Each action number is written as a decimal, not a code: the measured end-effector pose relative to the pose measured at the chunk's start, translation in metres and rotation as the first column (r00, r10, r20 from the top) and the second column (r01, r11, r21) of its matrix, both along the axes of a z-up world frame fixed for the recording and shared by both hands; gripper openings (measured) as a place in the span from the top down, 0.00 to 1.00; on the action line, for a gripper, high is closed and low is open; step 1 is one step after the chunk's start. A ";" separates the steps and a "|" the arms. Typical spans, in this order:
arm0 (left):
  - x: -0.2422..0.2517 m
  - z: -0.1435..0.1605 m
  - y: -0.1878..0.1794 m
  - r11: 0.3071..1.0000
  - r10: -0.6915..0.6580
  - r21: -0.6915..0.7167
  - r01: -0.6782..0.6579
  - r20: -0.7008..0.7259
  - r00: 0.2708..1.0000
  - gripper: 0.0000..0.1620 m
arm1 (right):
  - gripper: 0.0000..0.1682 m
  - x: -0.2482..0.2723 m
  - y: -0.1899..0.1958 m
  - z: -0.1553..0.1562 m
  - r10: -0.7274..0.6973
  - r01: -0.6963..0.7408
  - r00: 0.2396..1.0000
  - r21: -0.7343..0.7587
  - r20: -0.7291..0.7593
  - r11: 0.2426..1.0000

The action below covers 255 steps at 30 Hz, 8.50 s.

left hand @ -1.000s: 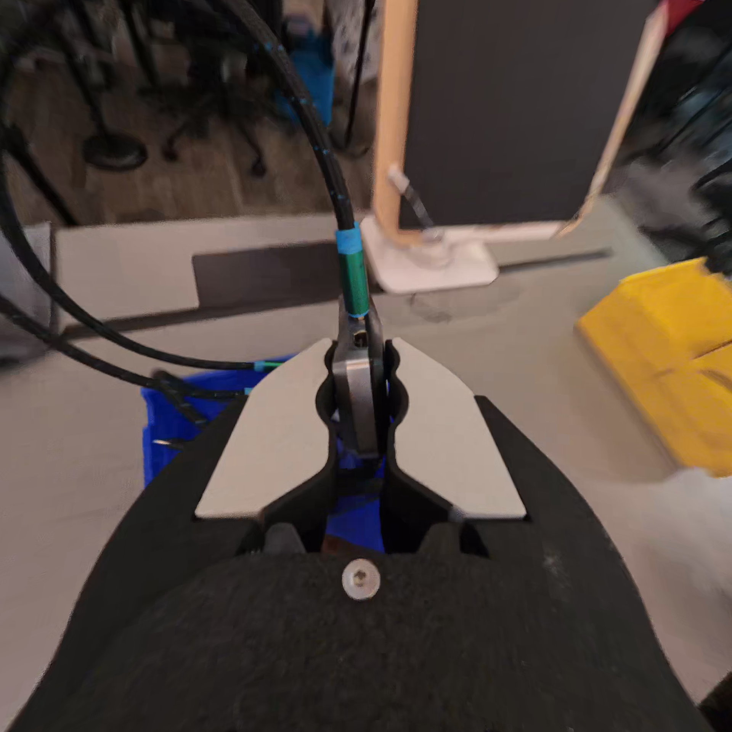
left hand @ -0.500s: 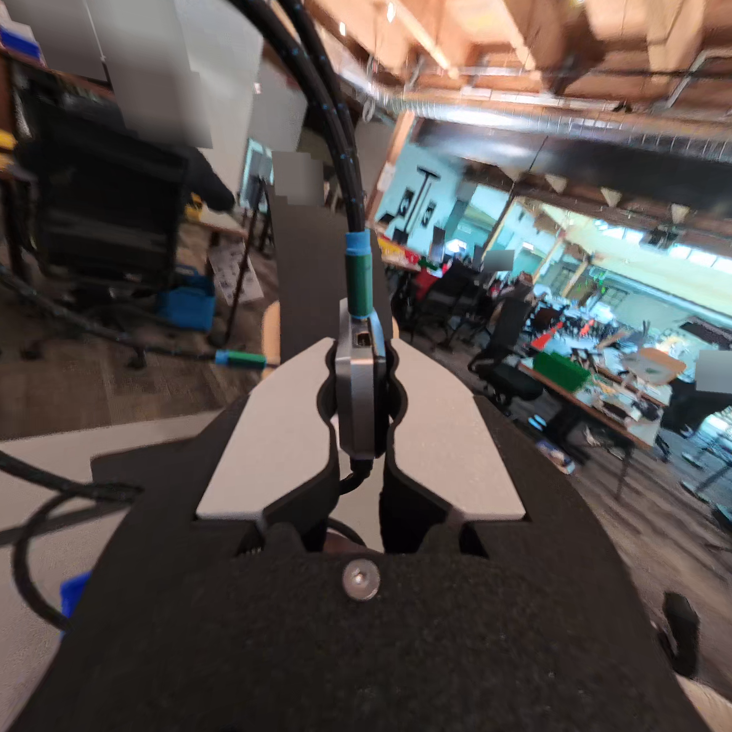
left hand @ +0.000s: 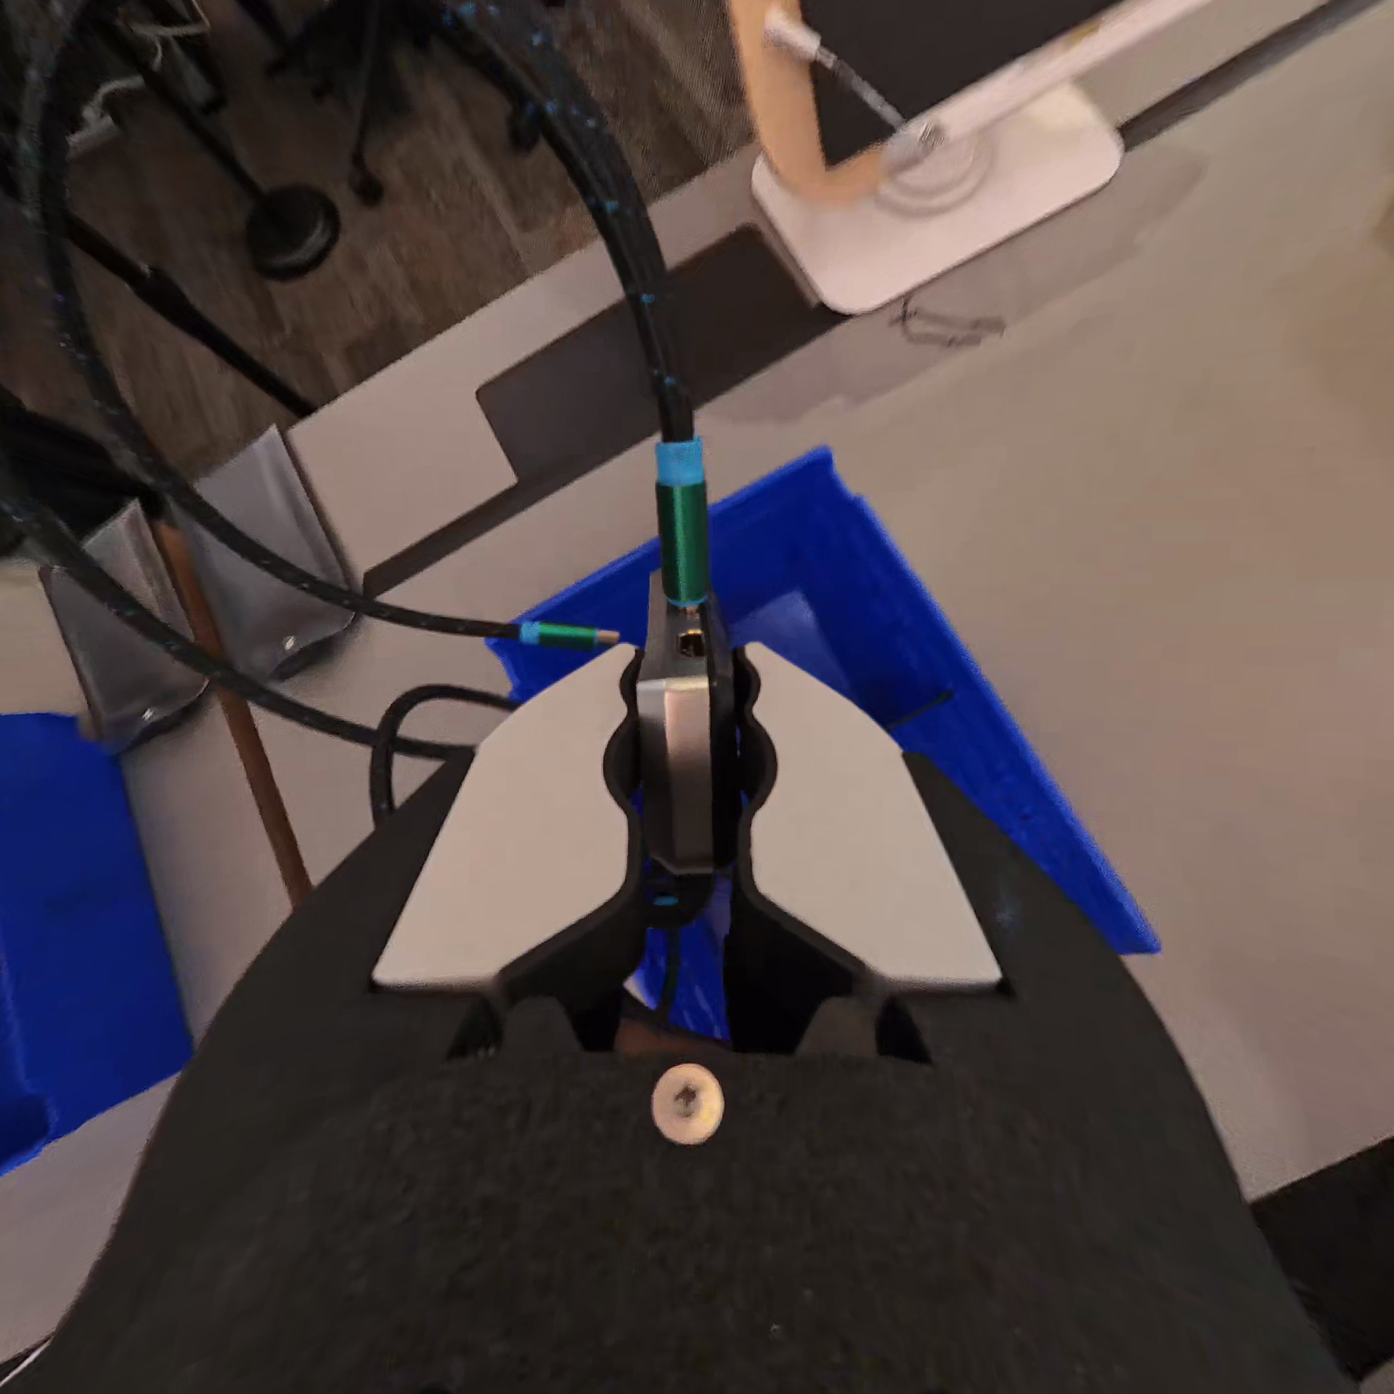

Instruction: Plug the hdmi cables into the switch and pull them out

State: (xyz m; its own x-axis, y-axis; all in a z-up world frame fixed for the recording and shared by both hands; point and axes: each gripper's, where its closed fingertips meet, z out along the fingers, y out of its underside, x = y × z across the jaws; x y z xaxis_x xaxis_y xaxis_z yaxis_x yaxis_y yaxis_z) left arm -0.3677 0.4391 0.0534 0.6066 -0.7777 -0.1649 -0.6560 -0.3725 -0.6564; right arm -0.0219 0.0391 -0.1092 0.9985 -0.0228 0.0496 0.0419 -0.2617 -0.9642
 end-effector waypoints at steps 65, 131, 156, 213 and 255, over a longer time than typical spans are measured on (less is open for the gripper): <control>0.237 0.083 -0.252 0.966 -0.258 0.227 0.122 0.853 0.453 0.87 | 0.78 -0.031 0.047 0.137 0.205 -0.210 0.978 0.195 0.042 0.958; 0.244 -0.093 -0.249 0.582 -0.121 0.802 0.135 -0.079 0.990 0.68 | 0.94 -0.094 0.140 0.099 0.326 -0.395 0.643 0.065 -0.693 0.916; 0.254 -0.104 -0.204 0.491 -0.258 0.816 0.305 -0.198 0.946 0.88 | 0.75 -0.098 0.083 0.078 0.594 -0.553 0.785 -0.234 0.174 0.799; 0.256 -0.112 -0.208 0.377 -0.214 0.861 0.340 -0.276 0.937 0.88 | 0.77 -0.059 0.090 -0.013 0.641 -0.351 0.679 -0.610 0.357 0.711; 0.271 -0.116 -0.216 0.426 -0.236 0.827 0.366 -0.289 0.928 0.87 | 0.87 -0.056 0.157 0.051 0.470 -0.360 0.869 -0.455 0.154 0.815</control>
